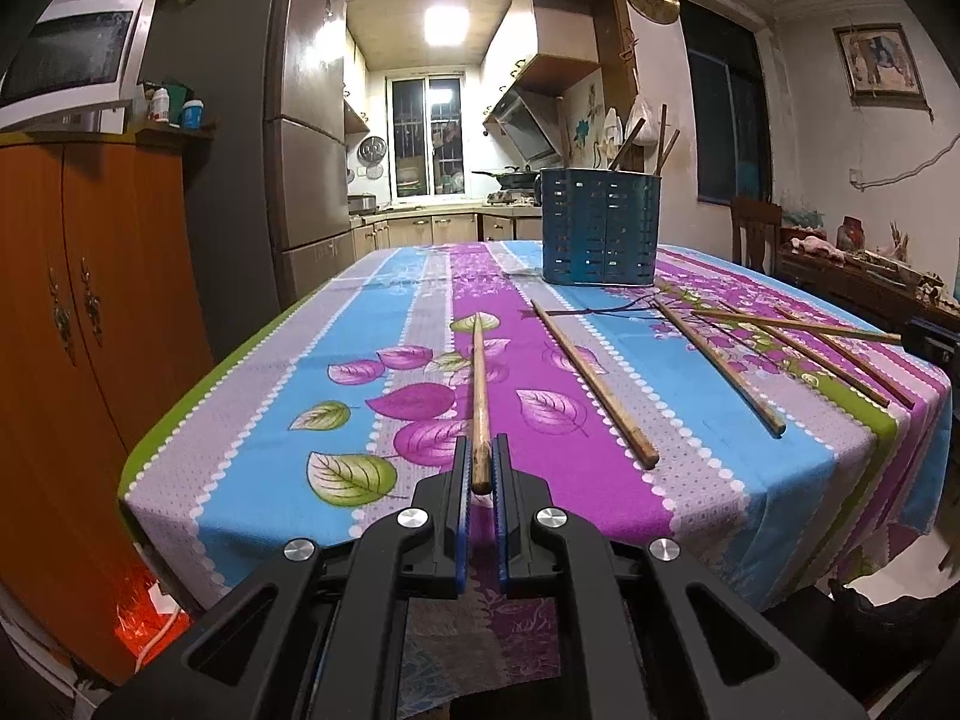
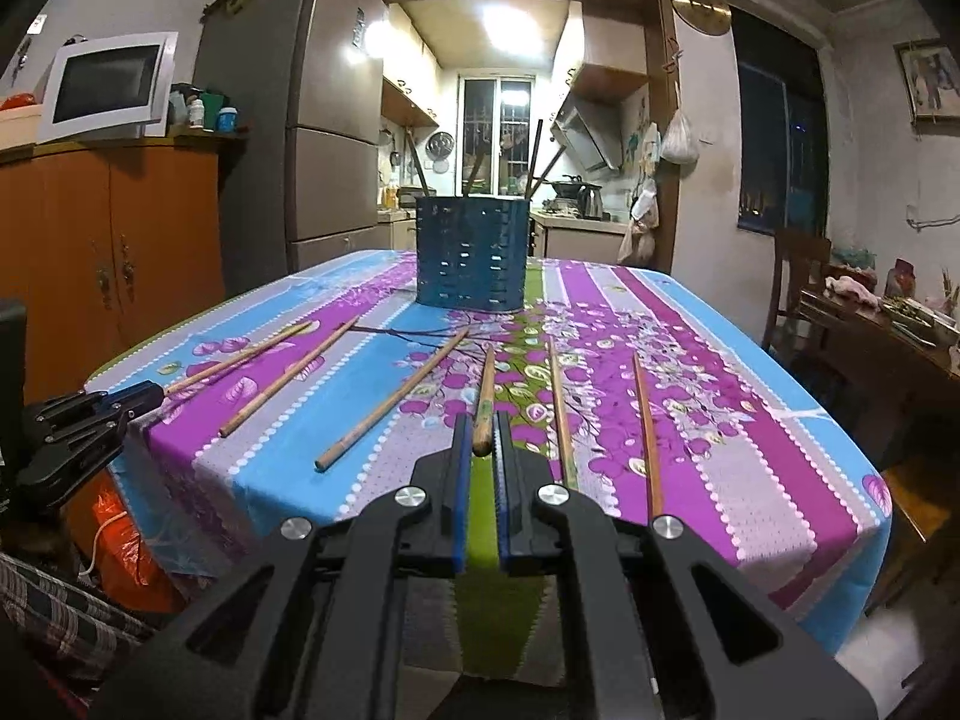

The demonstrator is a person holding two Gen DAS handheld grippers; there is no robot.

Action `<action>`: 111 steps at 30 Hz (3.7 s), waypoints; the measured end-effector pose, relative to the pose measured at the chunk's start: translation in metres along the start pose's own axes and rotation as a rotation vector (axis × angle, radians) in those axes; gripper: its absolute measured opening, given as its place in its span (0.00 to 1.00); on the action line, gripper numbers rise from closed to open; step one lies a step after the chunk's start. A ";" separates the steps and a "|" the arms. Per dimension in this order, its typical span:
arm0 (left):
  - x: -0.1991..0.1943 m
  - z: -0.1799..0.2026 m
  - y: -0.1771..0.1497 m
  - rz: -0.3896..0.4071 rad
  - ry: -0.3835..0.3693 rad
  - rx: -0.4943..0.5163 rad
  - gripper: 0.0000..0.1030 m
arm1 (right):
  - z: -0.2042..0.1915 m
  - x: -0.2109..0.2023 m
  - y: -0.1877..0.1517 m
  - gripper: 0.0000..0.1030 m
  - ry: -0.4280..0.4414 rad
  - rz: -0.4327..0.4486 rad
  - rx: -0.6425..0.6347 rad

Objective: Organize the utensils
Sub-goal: 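Grasp a wooden chopstick with the right gripper while the left gripper grasps another chopstick, then carry the right gripper's chopstick to the blue holder while the left gripper carries its chopstick there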

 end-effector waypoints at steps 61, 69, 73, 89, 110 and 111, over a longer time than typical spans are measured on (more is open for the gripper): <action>0.006 0.030 0.188 0.238 -0.038 0.094 0.07 | 0.030 0.023 0.158 0.05 -0.092 0.323 -0.318; 0.025 0.032 0.210 0.175 -0.088 0.092 0.07 | 0.045 0.030 0.179 0.05 -0.042 0.319 -0.249; 0.033 0.031 0.224 0.151 -0.097 0.093 0.07 | 0.057 0.035 0.196 0.05 -0.011 0.318 -0.207; 0.036 0.040 0.265 0.061 -0.174 0.095 0.07 | 0.095 0.062 0.224 0.05 0.141 0.232 -0.009; 0.065 0.091 0.345 -0.011 -0.365 0.092 0.07 | 0.115 0.077 0.280 0.05 0.166 0.278 0.025; 0.065 0.094 0.354 0.005 -0.369 0.089 0.07 | 0.116 0.076 0.286 0.05 0.170 0.292 0.030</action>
Point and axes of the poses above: each gripper's, at about its wrist camera, not at the fingertips, and x roughly the way its jaws point, z to its right, y to its top, the point moved 4 cm from there along x, roughly the way its jaws point, and after that the axes turned 8 degrees about -x, right-handed, at the moved point
